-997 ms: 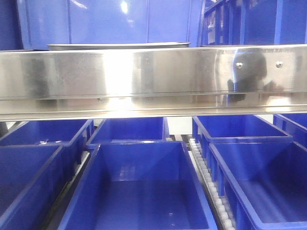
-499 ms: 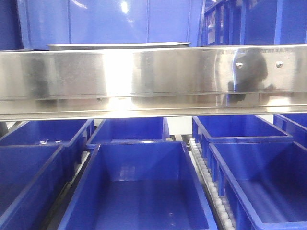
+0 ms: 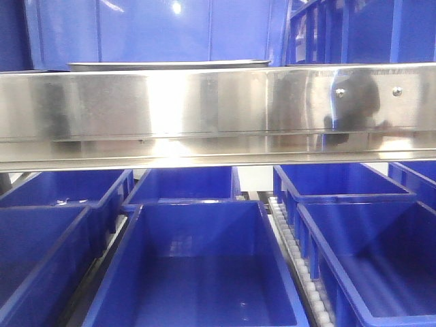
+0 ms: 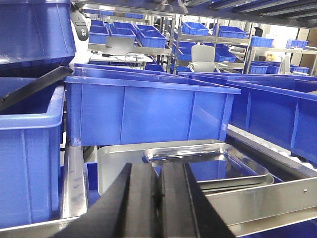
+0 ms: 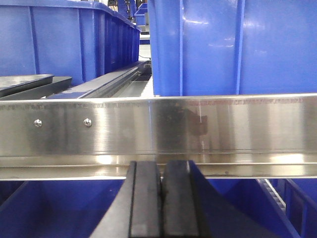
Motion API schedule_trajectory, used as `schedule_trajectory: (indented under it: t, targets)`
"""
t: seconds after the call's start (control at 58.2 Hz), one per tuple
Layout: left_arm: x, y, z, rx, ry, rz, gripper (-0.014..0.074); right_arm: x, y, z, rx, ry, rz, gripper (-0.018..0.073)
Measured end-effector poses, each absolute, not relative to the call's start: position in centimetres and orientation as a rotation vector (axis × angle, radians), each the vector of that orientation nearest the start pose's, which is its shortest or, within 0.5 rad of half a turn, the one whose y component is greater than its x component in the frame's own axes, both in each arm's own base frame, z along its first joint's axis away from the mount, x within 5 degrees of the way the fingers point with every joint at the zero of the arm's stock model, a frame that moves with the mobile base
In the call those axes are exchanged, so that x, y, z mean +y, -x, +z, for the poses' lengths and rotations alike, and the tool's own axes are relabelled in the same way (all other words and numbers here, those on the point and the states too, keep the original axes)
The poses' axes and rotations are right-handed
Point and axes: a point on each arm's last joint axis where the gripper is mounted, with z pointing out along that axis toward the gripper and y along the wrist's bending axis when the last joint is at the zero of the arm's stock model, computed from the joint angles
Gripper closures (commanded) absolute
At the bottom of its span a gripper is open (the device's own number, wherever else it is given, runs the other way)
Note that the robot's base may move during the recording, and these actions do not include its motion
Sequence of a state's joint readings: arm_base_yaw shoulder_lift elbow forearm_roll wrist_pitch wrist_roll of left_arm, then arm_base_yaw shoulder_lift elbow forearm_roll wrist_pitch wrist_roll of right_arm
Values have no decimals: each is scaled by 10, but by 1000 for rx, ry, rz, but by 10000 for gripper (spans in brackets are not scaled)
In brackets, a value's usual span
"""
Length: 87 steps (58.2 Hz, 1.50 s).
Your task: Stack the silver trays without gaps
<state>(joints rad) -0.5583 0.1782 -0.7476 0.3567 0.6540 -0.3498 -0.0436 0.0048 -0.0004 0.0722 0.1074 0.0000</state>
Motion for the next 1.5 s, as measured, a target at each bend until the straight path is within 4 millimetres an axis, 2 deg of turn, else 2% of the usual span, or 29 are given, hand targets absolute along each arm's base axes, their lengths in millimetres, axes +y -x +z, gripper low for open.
schedule_trajectory:
  t: [0.361, 0.911, 1.117, 1.496]
  targets:
    - [14, -14, 381, 1539, -208, -318, 616, -2, -57, 203, 1595, -86, 28, 638]
    - [-4, -34, 334, 1595, -52, -98, 616, -2, -57, 203, 1595, -86, 28, 638]
    - [-4, -42, 308, 1630, -85, -18, 616, -2, -57, 203, 1595, -86, 28, 638]
    - [-4, -49, 235, 1621, -124, -12, 616, -2, -57, 203, 1595, -86, 28, 638]
